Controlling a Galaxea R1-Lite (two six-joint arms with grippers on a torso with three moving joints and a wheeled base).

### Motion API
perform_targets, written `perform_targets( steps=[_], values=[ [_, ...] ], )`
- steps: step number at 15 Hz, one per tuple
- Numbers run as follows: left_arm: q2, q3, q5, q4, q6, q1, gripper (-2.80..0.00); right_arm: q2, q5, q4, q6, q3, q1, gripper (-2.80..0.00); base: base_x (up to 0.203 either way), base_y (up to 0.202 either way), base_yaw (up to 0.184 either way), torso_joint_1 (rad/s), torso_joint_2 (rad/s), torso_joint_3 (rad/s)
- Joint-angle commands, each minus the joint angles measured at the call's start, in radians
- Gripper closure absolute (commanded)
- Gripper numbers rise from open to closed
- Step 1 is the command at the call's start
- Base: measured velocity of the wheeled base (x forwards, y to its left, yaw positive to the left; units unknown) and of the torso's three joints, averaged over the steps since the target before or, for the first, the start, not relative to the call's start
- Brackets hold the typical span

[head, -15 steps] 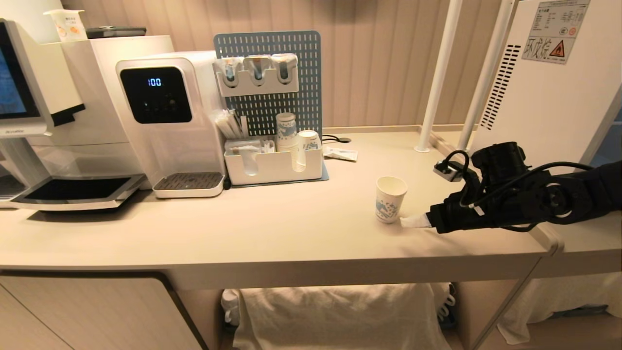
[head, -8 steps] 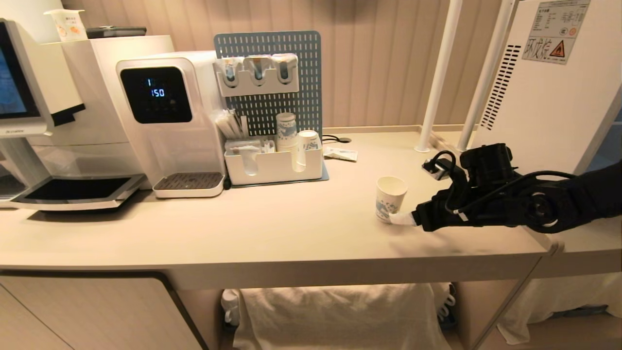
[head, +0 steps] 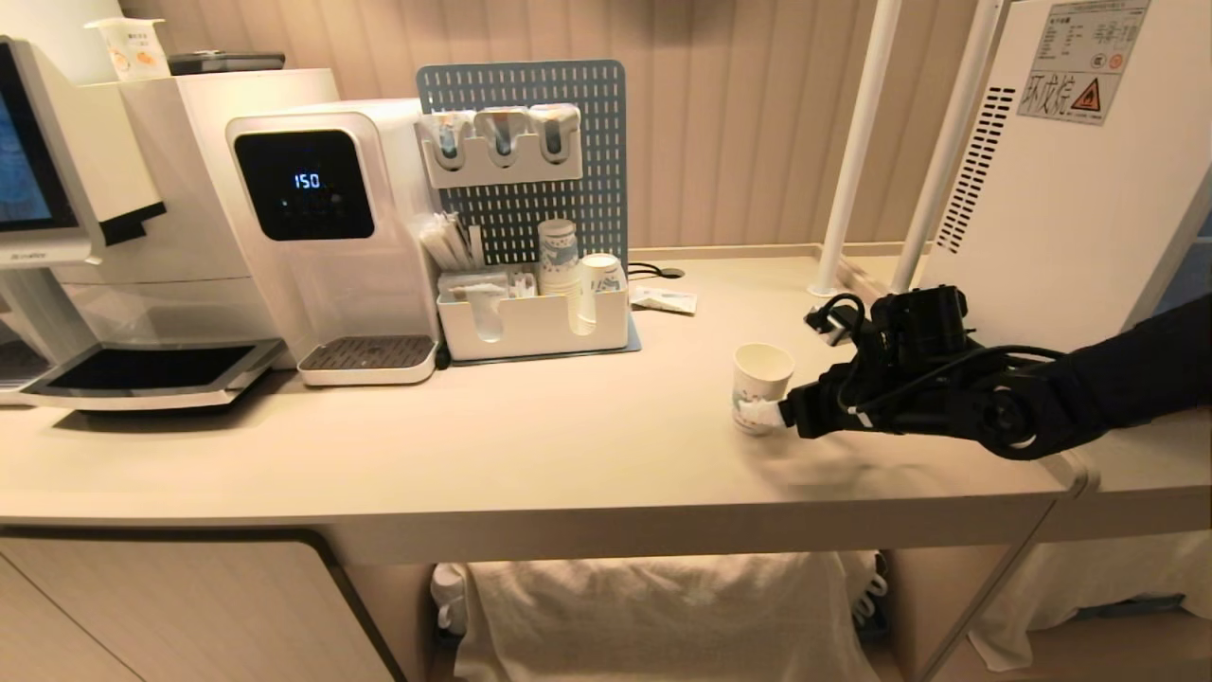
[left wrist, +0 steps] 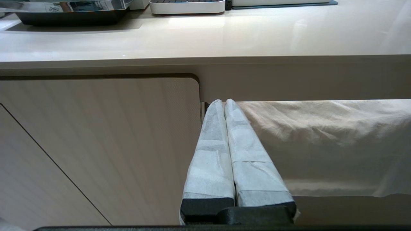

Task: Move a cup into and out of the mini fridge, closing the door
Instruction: Put the paper cup in the freezer

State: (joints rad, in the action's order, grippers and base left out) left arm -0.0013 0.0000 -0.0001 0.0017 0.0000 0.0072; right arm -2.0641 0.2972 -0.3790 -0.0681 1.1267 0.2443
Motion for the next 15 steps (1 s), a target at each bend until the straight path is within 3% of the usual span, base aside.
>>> perform_targets(
  steps=[1, 12, 13, 15],
  values=[
    [0.001, 0.000, 0.000, 0.000, 0.000, 0.000, 0.00, -0.061, -0.022, -0.041, 0.001, 0.025, 0.006, -2.80, 0.000, 0.000, 0.000, 0.000, 0.00, 0.000],
    [0.000, 0.000, 0.000, 0.000, 0.000, 0.000, 0.00, -0.119, -0.016, -0.128, 0.065, 0.077, 0.020, -2.80, 0.000, 0.000, 0.000, 0.000, 0.00, 0.000],
    [0.001, 0.000, 0.000, 0.000, 0.000, 0.000, 0.00, -0.124, -0.016, -0.140, 0.089, 0.082, 0.021, 0.00, 0.000, 0.000, 0.000, 0.000, 0.00, 0.000],
    [0.001, 0.000, 0.000, 0.000, 0.000, 0.000, 0.00, -0.128, -0.026, -0.132, 0.085, 0.086, 0.021, 0.00, 0.000, 0.000, 0.000, 0.000, 0.00, 0.000]
  ],
)
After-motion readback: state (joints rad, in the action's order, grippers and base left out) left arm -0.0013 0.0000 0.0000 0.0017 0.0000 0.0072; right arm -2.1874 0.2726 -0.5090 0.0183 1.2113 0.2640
